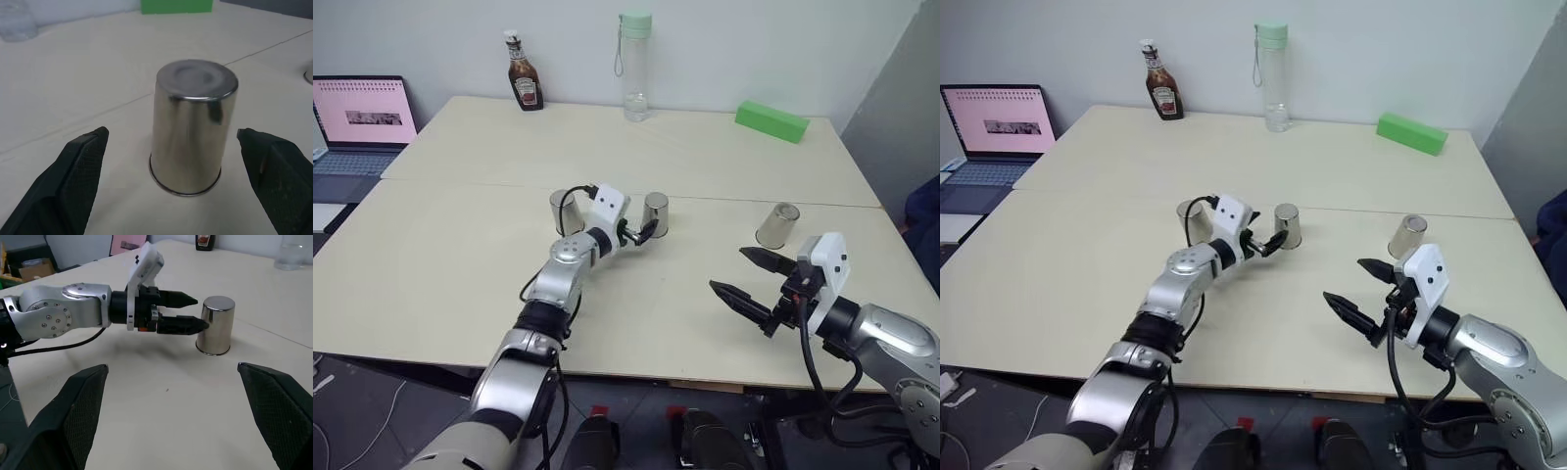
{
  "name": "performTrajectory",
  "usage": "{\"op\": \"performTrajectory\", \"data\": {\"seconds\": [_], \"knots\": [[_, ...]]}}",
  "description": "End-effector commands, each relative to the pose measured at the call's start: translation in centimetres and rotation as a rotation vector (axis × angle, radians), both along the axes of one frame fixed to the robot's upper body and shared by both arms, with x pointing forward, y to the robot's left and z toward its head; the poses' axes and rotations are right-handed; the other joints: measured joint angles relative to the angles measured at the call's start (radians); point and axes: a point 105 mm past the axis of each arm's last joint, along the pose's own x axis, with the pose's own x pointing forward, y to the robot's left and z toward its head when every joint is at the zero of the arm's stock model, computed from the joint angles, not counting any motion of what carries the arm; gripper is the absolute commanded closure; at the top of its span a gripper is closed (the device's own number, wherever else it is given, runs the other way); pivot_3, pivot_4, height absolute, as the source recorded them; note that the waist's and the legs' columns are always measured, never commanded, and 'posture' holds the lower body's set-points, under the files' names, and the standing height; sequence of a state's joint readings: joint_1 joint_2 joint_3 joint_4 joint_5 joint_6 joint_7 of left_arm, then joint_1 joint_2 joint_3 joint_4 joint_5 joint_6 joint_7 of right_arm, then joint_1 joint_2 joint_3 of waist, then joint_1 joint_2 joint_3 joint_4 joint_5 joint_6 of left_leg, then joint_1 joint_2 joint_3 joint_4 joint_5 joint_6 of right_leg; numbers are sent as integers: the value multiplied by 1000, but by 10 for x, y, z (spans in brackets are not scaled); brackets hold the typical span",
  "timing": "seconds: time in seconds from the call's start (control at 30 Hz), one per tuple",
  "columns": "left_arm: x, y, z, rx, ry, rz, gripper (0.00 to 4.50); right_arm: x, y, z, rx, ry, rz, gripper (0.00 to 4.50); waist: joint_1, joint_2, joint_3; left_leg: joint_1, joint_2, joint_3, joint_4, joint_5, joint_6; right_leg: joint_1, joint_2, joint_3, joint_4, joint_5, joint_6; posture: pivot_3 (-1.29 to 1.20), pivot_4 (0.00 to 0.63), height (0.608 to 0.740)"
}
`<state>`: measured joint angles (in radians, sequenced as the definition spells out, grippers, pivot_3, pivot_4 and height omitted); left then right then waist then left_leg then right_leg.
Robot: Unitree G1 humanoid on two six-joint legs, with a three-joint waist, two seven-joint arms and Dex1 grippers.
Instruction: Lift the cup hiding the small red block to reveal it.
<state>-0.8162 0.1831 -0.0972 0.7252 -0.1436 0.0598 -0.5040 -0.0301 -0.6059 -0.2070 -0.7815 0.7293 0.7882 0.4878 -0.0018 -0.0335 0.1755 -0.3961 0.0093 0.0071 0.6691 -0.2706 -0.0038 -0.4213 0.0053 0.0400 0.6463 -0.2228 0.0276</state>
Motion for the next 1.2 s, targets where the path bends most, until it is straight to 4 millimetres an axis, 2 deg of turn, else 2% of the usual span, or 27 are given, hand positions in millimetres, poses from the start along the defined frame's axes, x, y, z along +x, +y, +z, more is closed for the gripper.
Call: {"op": "performTrajectory", "data": {"seconds": [0.03,0.2,0.37,0.53,0.6,0.63,0.73,0.83,0.9,0.97,1.07,1.2], "knots": [[8,-10,18,-34,-57,-37,0,-3,0,12,22,-56,-18,5,0,0,0,0,0,0,1,0,0,0,0,0,0,0,0,0,150,740],[12,-19,20,-42,-63,-59,0,-2,-4,12,27,-57,-49,5,-1,0,0,0,0,0,1,0,0,0,0,0,0,0,0,0,150,740],[12,-23,22,-63,-70,-79,800,-2,-6,12,32,-60,-66,0,-1,0,0,0,1,0,1,0,0,0,0,0,1,0,0,0,150,740],[15,-18,25,-54,-85,-63,1809,1,-17,7,13,-51,-96,0,0,0,0,0,0,0,1,0,0,0,0,0,1,0,0,0,150,740],[16,-16,27,-52,-95,-47,1914,2,-18,7,9,-53,-99,0,0,0,0,0,0,0,1,0,0,0,0,0,1,0,1,0,150,740],[17,-15,30,-56,-105,-44,1914,2,-18,7,6,-54,-99,0,0,0,0,0,0,0,1,0,0,0,0,0,1,1,1,0,150,740],[17,-9,58,-108,-175,-38,1914,4,-16,5,6,-50,-89,0,-1,0,0,0,0,0,2,0,0,0,0,0,1,1,1,0,150,740],[7,10,81,-173,-223,-15,1914,4,-12,6,19,-49,-80,0,-6,0,0,-1,1,0,2,0,0,-1,0,0,1,1,1,0,150,740],[-5,26,85,-191,-223,17,1914,5,-10,4,27,-42,-73,0,-14,0,0,0,2,0,1,0,0,-1,1,2,1,1,1,0,150,740],[-16,38,81,-162,-206,57,1914,5,-7,2,35,-37,-64,0,-21,1,-1,0,2,0,1,0,0,0,0,2,1,1,1,0,150,740],[-27,49,63,-113,-143,108,1914,8,-4,3,45,-39,-55,0,-23,1,-1,1,2,-1,1,0,0,0,-4,1,2,1,0,0,150,740],[-31,49,30,-95,-64,122,1914,13,-2,5,49,-44,-42,0,-15,1,0,0,1,-3,8,0,0,2,-4,-1,4,1,2,0,150,740]]}}
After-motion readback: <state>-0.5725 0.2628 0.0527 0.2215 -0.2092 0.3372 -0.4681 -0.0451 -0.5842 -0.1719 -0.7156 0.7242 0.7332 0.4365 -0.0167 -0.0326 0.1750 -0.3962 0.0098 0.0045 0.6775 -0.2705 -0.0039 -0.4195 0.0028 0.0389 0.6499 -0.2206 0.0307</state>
